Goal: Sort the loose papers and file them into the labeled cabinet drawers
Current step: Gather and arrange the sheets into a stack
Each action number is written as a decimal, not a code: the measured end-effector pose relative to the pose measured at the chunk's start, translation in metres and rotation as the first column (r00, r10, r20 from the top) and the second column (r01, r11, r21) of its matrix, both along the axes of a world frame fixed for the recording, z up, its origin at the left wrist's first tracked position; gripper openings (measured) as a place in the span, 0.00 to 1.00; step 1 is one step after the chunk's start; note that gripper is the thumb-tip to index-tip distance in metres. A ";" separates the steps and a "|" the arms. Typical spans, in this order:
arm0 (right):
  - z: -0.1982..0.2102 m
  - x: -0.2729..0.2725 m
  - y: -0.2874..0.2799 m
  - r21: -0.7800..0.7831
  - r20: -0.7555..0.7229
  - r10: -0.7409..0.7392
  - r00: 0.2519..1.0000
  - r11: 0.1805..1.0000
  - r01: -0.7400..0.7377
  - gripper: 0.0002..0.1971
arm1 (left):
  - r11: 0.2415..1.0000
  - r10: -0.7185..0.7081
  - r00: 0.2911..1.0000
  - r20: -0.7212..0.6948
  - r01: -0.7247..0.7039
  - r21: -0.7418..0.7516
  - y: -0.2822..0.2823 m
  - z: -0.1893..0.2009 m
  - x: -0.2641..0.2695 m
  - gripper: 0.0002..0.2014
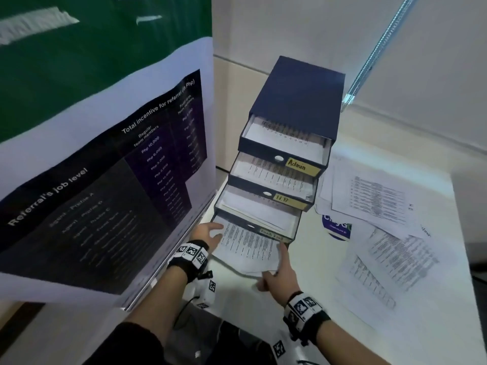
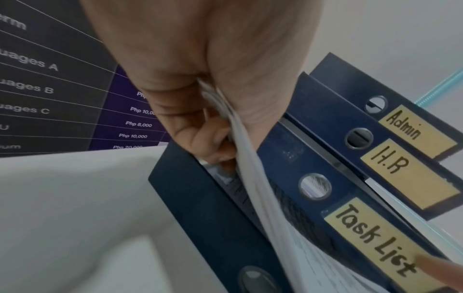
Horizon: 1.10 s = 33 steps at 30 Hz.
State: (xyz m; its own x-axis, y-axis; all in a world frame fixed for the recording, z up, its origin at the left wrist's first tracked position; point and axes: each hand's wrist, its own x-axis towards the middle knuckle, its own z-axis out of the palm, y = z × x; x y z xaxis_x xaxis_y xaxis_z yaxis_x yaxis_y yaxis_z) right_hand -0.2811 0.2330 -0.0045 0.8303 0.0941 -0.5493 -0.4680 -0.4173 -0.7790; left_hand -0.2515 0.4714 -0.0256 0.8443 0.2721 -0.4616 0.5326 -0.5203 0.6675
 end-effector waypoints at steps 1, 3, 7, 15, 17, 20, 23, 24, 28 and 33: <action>-0.003 0.004 -0.001 -0.077 0.041 0.084 0.996 0.994 -0.081 0.34 | 0.999 -0.050 0.999 -0.011 0.051 0.013 0.000 -0.002 0.003 0.18; -0.008 0.011 0.000 -0.157 0.042 0.179 0.983 0.973 -0.170 0.21 | 0.991 -0.133 0.990 -0.038 0.134 0.028 0.000 -0.003 0.007 0.27; -0.019 0.032 0.001 -0.192 0.020 0.170 0.985 0.968 -0.163 0.14 | 0.979 -0.195 0.980 -0.034 0.197 0.049 0.006 -0.011 0.015 0.35; -0.028 0.058 0.005 -0.325 0.070 0.355 0.932 0.891 -0.315 0.21 | 0.943 -0.268 0.953 -0.138 0.289 0.167 0.002 -0.030 0.038 0.21; -0.033 0.061 0.005 -0.369 0.045 0.392 0.919 0.861 -0.349 0.20 | 0.930 -0.269 0.951 -0.151 0.297 0.214 -0.005 -0.037 0.047 0.24; -0.037 0.067 0.007 -0.476 -0.015 0.473 0.881 0.772 -0.422 0.21 | 0.907 -0.277 0.943 -0.184 0.320 0.275 -0.016 -0.044 0.057 0.26; -0.037 0.079 0.011 -0.525 -0.065 0.504 0.861 0.717 -0.459 0.24 | 0.861 -0.350 0.910 -0.223 0.406 0.307 -0.022 -0.047 0.062 0.22; -0.037 0.082 0.012 -0.532 -0.074 0.517 0.853 0.703 -0.472 0.24 | 0.833 -0.381 0.892 -0.241 0.445 0.328 -0.023 -0.047 0.061 0.21; -0.028 0.084 0.004 -0.317 -0.148 0.457 0.877 0.818 -0.480 0.18 | 0.752 -0.494 0.789 -0.365 0.598 0.277 -0.022 -0.038 0.058 0.27; 0.007 0.087 -0.056 0.039 -0.121 0.281 0.952 0.960 -0.278 0.09 | 0.656 -0.600 0.681 -0.419 0.719 0.230 -0.047 0.027 0.075 0.14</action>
